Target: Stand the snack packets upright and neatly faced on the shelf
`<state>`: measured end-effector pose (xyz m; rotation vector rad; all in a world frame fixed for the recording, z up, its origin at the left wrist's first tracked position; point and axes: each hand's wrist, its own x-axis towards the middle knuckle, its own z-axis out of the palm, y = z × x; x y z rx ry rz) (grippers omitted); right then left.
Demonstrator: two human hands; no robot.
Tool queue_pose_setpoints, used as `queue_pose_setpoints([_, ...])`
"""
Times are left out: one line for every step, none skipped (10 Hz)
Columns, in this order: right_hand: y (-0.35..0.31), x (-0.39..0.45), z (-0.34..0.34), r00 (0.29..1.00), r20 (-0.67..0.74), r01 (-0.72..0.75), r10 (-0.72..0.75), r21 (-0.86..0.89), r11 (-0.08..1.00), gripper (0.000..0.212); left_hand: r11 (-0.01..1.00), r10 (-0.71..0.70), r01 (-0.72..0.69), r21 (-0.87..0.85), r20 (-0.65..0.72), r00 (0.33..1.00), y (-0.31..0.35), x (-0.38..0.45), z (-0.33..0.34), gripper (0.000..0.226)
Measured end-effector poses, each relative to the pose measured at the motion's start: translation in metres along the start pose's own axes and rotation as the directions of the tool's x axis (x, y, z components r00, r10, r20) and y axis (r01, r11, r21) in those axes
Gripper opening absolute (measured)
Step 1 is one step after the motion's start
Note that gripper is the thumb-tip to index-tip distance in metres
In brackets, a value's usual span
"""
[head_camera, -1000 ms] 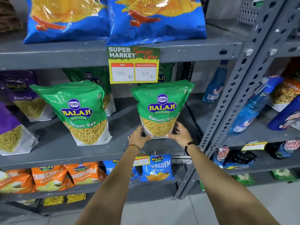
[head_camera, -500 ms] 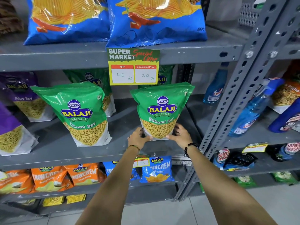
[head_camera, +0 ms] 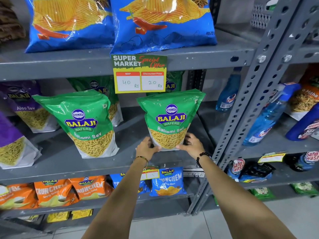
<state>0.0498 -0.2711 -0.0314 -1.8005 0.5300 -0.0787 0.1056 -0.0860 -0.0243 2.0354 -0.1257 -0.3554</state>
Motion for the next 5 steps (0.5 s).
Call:
queue_pose_setpoints([-0.002,0.000,-0.001,1.000,0.013,0.012,-0.011,-0.023,1.000,0.075,1.000,-0.006,0.006,-0.001,-0.002,1.000,0.002,-0.002,-0.001,0.047])
queue_pose_setpoints([-0.002,0.001,-0.001,0.999,0.034,0.016,-0.015,-0.028,0.999,0.076,1.000,-0.007,0.007,0.000,0.000,1.000,0.003,-0.003,0.000,0.047])
queue_pose_setpoints([-0.004,-0.001,-0.002,0.999,0.041,0.010,-0.008,-0.044,0.999,0.077,1.000,-0.020,0.020,0.008,-0.005,1.000,0.005,-0.005,-0.001,0.048])
queue_pose_setpoints([0.002,0.001,-0.002,0.999,0.047,-0.012,0.013,-0.017,1.000,0.085,1.000,-0.020,0.019,0.008,0.009,1.000,0.004,-0.005,-0.002,0.051])
queue_pose_setpoints([0.011,-0.005,0.004,1.000,-0.007,-0.029,0.029,-0.033,0.999,0.097,0.988,-0.020,0.022,0.150,-0.016,1.000,-0.004,-0.011,-0.003,0.062])
